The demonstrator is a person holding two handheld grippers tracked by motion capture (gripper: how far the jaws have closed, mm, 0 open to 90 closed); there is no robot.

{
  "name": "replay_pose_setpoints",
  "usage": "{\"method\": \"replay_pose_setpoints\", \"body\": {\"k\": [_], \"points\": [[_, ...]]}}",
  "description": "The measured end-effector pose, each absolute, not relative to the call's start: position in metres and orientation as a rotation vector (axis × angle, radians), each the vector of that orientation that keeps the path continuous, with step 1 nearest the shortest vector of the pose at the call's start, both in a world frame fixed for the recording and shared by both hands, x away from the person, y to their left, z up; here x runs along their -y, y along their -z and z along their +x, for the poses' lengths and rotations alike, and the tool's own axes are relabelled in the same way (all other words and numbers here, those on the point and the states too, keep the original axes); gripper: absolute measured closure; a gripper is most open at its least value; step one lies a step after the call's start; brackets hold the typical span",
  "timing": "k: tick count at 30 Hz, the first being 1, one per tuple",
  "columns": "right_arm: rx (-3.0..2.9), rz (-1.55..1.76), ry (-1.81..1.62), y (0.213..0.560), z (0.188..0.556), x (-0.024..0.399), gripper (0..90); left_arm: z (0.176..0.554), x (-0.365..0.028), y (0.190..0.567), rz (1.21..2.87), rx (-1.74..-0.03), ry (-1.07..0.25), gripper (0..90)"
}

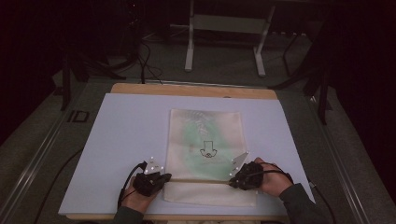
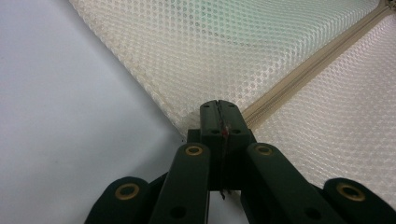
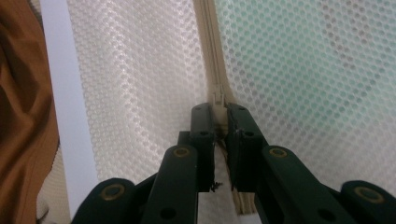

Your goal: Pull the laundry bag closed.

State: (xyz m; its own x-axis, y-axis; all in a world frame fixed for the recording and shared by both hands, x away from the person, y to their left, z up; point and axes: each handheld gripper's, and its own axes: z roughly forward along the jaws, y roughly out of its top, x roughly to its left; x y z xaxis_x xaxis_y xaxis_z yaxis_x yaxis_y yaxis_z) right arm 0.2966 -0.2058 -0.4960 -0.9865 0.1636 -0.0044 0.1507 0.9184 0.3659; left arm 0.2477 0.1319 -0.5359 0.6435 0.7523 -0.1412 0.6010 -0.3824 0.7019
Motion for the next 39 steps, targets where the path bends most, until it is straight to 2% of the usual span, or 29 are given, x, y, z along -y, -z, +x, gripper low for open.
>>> {"method": "replay_pose_setpoints", "body": {"k": [29,39], "points": [[-3.020,0.363,-0.576,0.496,0.298,0.242,82.4,0.248,-0.132,0.536,2.110,-1.049,-0.255,89.4],[-2.999,0.457,-0.624,0.494,0.295,0.270,82.4,0.248,-0.132,0.536,2.111,-1.050,-0.256,89.4]]}}
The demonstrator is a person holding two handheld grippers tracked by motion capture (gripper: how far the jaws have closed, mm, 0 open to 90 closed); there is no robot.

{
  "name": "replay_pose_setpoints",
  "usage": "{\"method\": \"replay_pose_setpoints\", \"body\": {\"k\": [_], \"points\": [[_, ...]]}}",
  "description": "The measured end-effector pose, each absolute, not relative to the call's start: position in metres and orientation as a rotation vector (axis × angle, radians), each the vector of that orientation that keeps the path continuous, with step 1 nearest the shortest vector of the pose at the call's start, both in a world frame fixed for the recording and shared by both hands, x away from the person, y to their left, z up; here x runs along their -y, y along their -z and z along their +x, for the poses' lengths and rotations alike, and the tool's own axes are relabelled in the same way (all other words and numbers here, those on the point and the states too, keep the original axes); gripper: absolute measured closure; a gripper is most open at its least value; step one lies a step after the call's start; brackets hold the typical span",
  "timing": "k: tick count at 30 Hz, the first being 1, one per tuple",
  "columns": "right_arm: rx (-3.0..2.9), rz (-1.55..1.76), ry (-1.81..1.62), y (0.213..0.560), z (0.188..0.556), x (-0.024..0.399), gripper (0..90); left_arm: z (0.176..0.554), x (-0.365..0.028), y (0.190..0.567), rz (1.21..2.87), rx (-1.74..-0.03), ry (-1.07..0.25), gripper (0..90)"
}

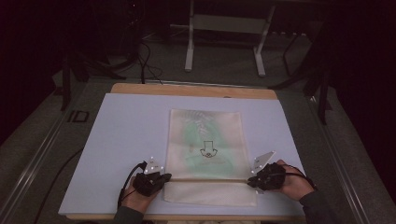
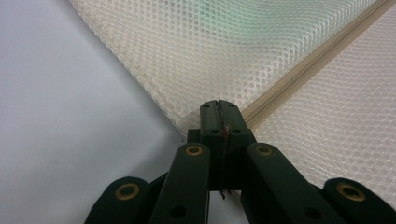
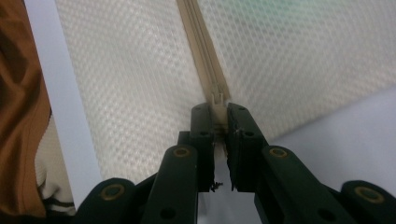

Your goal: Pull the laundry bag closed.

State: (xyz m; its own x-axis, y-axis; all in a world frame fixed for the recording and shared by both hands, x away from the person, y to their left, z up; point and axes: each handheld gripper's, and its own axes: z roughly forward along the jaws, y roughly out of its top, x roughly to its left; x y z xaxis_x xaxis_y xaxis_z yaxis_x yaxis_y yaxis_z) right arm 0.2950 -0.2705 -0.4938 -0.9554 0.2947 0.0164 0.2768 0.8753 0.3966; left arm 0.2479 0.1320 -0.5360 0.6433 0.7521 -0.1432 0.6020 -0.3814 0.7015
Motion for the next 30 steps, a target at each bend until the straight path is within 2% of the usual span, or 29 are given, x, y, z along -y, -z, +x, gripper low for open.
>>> {"method": "replay_pose_setpoints", "body": {"k": [11,19,30], "points": [[-2.981,0.481,-0.684,0.496,0.292,0.275,80.9,0.249,-0.134,0.537,2.094,-1.055,-0.238,89.3],[-2.940,0.523,-0.719,0.497,0.288,0.282,72.8,0.248,-0.134,0.538,2.089,-1.046,-0.244,89.2],[-2.860,0.630,-0.816,0.492,0.289,0.296,70.5,0.248,-0.134,0.537,2.095,-1.042,-0.244,89.1]]}}
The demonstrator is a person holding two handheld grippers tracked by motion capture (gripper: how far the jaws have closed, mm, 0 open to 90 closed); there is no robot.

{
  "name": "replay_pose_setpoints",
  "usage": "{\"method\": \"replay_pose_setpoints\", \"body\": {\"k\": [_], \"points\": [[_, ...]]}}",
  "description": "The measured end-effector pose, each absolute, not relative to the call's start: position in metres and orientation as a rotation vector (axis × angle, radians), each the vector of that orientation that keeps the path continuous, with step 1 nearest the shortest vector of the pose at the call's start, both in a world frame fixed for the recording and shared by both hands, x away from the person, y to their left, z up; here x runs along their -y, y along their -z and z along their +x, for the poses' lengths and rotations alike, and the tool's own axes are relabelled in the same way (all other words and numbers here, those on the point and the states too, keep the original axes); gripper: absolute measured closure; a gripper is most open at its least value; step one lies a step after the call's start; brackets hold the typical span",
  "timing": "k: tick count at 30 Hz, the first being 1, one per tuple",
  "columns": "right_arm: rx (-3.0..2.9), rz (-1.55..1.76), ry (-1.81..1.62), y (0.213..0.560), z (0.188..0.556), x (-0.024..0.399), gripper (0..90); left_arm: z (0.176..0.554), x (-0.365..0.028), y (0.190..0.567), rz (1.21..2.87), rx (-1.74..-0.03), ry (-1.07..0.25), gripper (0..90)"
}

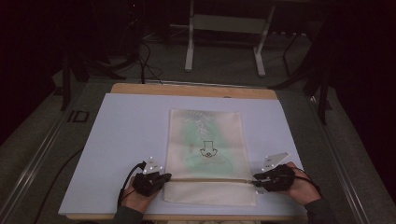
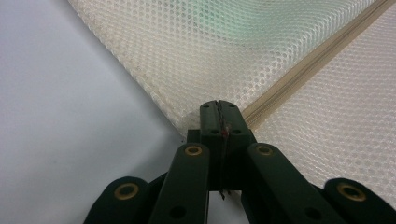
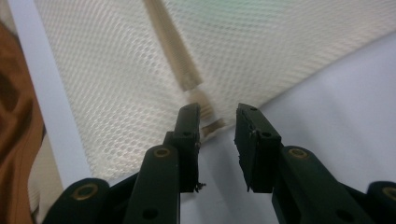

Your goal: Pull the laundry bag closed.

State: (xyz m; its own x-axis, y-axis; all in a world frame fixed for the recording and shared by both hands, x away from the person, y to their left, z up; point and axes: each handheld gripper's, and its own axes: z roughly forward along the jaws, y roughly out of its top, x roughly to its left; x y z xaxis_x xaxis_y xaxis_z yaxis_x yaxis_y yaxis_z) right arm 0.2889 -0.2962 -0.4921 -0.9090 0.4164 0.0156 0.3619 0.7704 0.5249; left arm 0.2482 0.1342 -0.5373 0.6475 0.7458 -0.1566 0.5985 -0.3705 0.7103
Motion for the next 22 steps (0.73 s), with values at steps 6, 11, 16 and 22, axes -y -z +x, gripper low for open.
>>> {"method": "replay_pose_setpoints", "body": {"k": [6,11,16,22], "points": [[-2.767,0.708,-0.876,0.491,0.290,0.306,70.0,0.249,-0.135,0.537,2.091,-1.042,-0.235,88.9],[-2.729,0.760,-0.890,0.492,0.291,0.311,69.2,0.249,-0.135,0.537,2.090,-1.041,-0.229,88.8],[-2.719,0.784,-0.895,0.496,0.293,0.314,67.8,0.250,-0.136,0.538,2.088,-1.039,-0.225,88.7],[-2.704,0.798,-0.902,0.497,0.293,0.317,66.1,0.250,-0.136,0.538,2.085,-1.034,-0.219,88.3]]}}
